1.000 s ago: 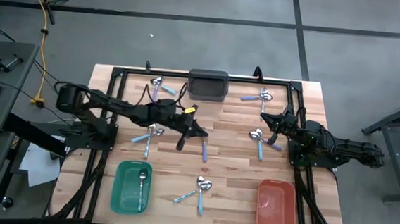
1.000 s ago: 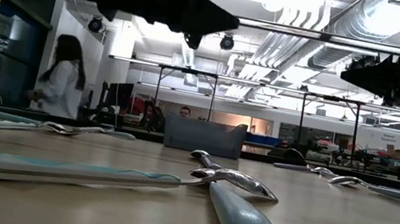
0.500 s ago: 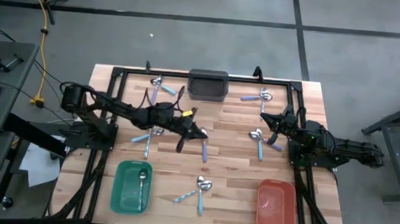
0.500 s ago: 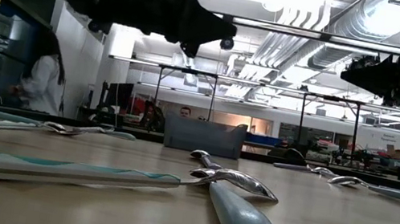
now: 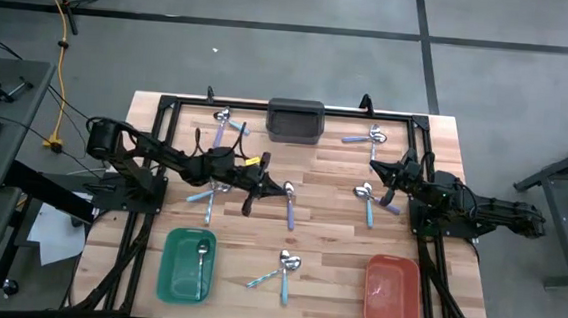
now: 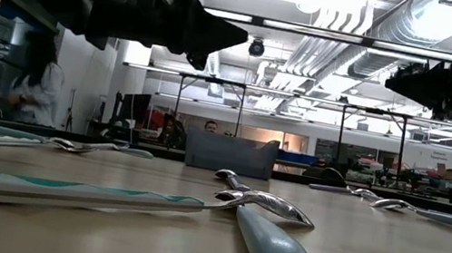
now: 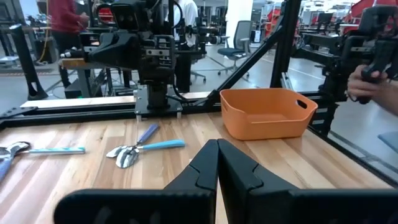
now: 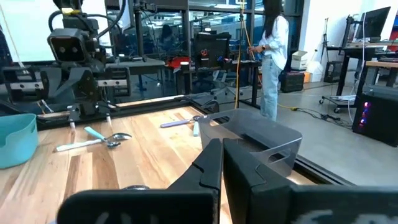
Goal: Sort silverware by color (type)
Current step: Put the purple spoon into the orange bin
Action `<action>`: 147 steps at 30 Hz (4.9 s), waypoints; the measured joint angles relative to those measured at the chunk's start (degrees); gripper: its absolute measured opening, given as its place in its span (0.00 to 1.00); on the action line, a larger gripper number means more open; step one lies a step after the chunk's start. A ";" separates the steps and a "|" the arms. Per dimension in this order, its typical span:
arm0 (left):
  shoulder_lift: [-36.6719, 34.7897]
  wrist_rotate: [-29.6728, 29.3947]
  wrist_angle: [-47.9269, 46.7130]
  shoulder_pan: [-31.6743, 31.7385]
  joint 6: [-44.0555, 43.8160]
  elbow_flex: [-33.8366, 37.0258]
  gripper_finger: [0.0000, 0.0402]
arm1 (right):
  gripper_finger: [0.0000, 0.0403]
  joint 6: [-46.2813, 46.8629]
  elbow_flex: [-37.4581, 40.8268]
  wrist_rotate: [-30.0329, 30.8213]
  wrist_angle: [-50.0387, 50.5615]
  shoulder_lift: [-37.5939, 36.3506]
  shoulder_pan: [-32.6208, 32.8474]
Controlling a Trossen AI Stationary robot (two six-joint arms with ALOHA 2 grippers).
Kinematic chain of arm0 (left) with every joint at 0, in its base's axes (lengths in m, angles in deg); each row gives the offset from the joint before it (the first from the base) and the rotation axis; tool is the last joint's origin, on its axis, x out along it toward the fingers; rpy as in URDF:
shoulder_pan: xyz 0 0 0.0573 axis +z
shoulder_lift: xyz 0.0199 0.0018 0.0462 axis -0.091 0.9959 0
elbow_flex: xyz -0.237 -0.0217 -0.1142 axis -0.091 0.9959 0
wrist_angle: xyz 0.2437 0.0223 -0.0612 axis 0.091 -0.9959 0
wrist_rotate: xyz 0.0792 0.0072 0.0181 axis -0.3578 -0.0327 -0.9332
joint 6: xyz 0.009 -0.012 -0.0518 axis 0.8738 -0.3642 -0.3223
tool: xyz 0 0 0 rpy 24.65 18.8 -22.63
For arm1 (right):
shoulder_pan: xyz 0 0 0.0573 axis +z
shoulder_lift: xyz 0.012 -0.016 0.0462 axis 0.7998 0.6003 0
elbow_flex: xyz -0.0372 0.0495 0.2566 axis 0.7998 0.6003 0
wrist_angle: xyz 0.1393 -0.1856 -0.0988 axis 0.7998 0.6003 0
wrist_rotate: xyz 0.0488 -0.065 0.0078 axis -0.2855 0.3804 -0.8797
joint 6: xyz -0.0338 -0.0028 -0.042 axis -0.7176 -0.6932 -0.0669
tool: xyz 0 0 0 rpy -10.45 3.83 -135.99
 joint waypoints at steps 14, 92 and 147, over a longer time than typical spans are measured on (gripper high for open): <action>0.00 -0.02 -0.18 0.02 1.89 0.00 0.00 | 0.00 0.23 0.00 -4.24 -1.26 0.00 0.04; 0.00 -0.55 -11.49 6.40 7.96 1.09 0.00 | 0.35 16.40 -38.29 -16.76 57.05 81.81 -7.33; -0.02 -4.24 9.11 2.12 4.83 14.10 0.00 | 0.03 35.21 -58.64 -20.24 73.20 73.37 3.25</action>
